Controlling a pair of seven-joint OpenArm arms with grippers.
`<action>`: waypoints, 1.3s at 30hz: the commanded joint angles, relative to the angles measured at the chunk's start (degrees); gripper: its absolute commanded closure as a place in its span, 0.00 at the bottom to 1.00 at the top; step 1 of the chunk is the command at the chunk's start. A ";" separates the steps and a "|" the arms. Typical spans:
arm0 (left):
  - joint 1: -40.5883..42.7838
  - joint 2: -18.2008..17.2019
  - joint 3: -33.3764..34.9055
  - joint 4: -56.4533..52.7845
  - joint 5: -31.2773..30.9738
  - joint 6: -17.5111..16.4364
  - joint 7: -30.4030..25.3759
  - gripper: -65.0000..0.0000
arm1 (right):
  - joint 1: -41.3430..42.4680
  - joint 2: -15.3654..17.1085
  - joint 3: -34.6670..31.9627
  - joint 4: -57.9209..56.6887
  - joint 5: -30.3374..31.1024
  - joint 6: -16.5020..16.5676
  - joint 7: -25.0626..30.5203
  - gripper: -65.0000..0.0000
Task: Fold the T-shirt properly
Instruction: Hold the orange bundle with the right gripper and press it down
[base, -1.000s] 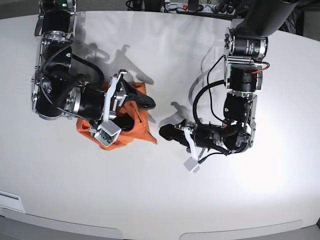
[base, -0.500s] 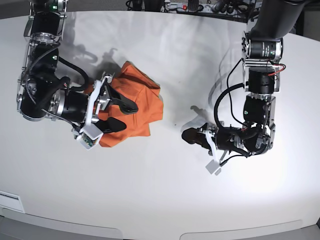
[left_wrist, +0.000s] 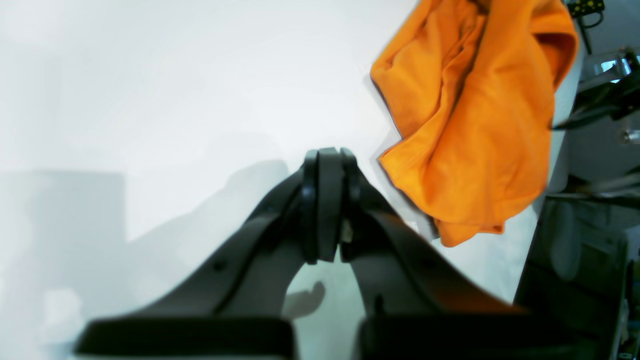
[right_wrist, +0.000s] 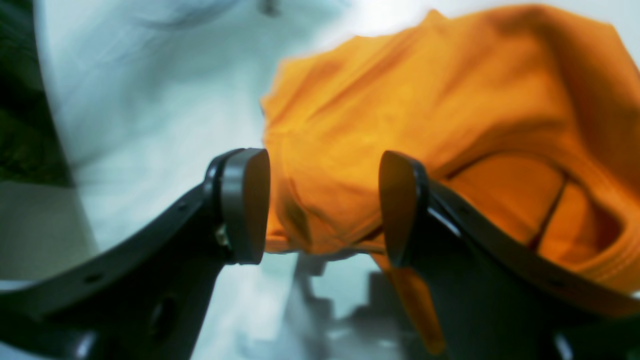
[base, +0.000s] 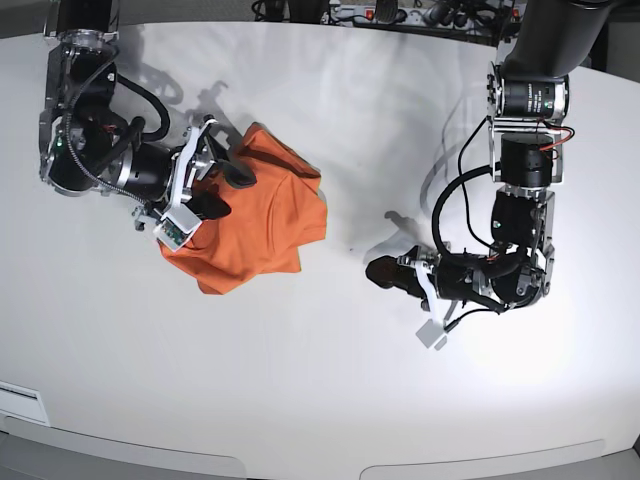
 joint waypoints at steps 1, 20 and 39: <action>-1.77 -0.26 -0.11 0.92 -1.62 -0.04 -0.61 1.00 | 0.52 0.55 -0.28 0.87 -0.57 -0.01 3.34 0.43; -1.75 -0.28 -0.11 0.92 -1.88 -0.02 -0.61 1.00 | 0.09 0.50 -3.43 0.85 -8.28 -0.01 7.39 0.38; -1.75 -0.28 -0.11 0.92 -2.01 -0.04 -0.63 1.00 | -0.92 0.50 -3.41 1.31 -11.19 -0.01 15.89 0.98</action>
